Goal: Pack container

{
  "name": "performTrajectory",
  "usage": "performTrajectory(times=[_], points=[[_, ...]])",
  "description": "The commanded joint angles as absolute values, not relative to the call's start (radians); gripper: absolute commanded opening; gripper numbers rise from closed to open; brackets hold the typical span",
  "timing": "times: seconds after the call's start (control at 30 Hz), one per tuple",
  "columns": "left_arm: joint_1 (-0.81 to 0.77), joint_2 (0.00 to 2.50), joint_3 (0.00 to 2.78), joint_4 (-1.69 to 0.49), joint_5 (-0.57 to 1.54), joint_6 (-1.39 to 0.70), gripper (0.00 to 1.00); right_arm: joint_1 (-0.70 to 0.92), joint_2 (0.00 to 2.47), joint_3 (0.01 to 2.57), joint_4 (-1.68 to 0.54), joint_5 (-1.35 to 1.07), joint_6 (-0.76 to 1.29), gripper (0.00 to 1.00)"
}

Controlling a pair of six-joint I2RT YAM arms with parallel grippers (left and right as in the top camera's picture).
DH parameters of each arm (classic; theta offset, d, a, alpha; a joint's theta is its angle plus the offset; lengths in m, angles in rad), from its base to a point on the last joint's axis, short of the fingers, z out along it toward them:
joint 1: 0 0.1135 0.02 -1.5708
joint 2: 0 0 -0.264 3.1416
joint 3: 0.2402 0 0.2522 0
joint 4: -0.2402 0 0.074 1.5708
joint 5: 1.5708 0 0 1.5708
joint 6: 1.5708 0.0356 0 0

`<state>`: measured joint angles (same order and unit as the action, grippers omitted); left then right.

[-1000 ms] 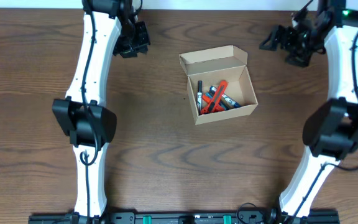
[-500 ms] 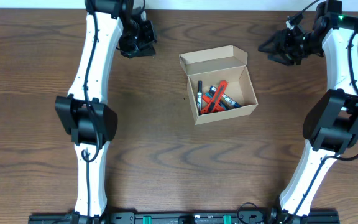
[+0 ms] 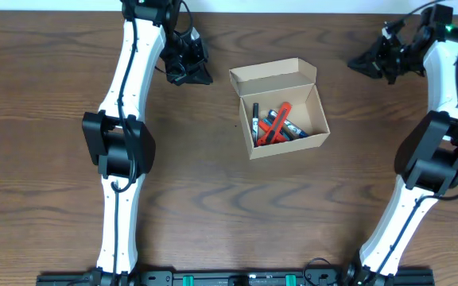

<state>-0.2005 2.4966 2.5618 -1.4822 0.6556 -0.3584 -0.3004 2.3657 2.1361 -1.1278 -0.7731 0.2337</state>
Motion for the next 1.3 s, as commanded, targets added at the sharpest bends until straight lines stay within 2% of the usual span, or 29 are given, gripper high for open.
performTrajectory(times=[0.0,0.53,1.13,1.27], points=[[-0.204,2.486,2.559,-1.486,0.726,-0.337,0.06,-0.3,2.427,2.139,-1.118,-0.846,0.278,0.01],[-0.204,2.54,2.554,-1.462,0.913,-0.352,0.06,-0.272,2.467,2.139,-1.027,-0.981,0.371,0.01],[-0.176,2.564,2.521,-1.507,0.908,-0.34,0.06,-0.234,2.467,2.139,-1.031,-0.984,0.386,0.01],[-0.176,2.564,2.405,-1.431,1.035,-0.34,0.06,-0.234,2.467,2.139,-1.032,-0.985,0.389,0.01]])
